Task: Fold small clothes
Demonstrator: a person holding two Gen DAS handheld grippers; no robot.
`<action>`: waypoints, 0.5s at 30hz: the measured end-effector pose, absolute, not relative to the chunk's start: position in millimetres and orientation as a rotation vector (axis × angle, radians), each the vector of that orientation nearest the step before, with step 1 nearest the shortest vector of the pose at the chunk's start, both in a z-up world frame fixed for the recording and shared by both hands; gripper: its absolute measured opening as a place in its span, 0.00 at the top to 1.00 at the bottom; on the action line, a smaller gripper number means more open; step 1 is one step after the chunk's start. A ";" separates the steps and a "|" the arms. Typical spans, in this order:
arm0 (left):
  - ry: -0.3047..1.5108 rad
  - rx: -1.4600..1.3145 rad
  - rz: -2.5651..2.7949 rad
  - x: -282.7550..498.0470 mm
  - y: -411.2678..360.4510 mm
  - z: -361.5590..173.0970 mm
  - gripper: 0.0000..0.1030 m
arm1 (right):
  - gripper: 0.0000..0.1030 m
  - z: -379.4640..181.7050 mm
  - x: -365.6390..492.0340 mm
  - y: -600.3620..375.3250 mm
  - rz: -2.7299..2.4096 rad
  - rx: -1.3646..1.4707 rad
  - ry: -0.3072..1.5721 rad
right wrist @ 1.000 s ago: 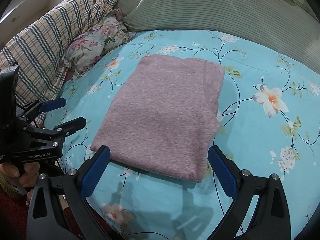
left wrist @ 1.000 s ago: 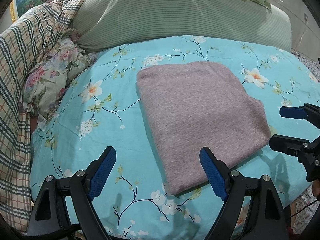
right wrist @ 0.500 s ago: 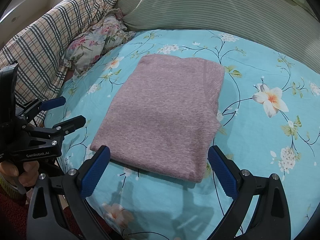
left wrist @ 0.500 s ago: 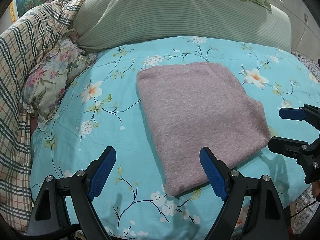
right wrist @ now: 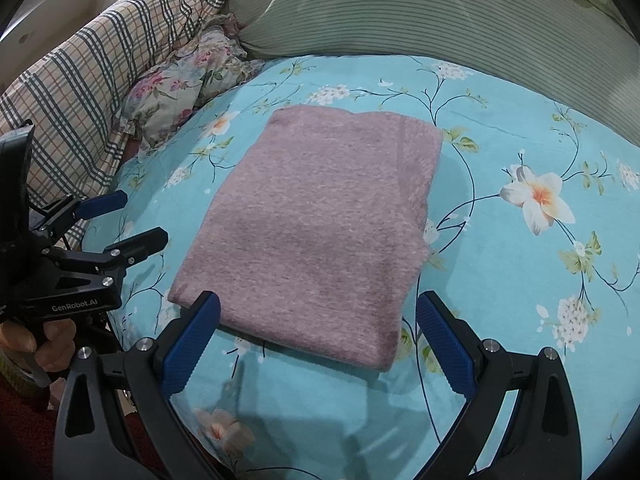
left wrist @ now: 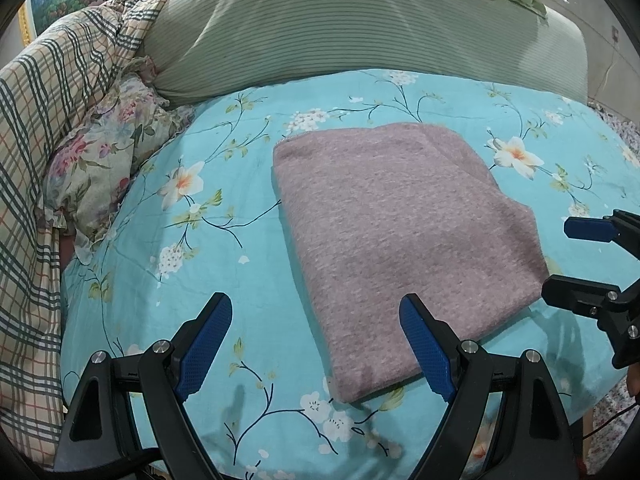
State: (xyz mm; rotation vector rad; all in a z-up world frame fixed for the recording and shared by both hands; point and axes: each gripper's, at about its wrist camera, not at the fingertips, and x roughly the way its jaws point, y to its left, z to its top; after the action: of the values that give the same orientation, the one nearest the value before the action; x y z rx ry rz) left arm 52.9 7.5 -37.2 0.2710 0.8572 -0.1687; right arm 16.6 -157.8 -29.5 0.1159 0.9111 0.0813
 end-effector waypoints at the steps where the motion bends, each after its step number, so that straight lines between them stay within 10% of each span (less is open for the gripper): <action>1: 0.856 0.275 -0.169 54.1 7.1 -37.7 0.16 | 0.05 -29.4 18.4 -159.0 0.079 0.115 0.910; 15: 0.866 0.268 -0.165 66.4 7.8 -40.7 0.16 | 0.05 -32.8 33.3 -171.9 0.071 0.129 0.907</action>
State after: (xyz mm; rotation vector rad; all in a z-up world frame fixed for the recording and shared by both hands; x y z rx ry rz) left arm 66.4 7.8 -40.7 0.2679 0.8655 -0.1645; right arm 33.3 -171.9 -32.8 0.1287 0.9069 0.0710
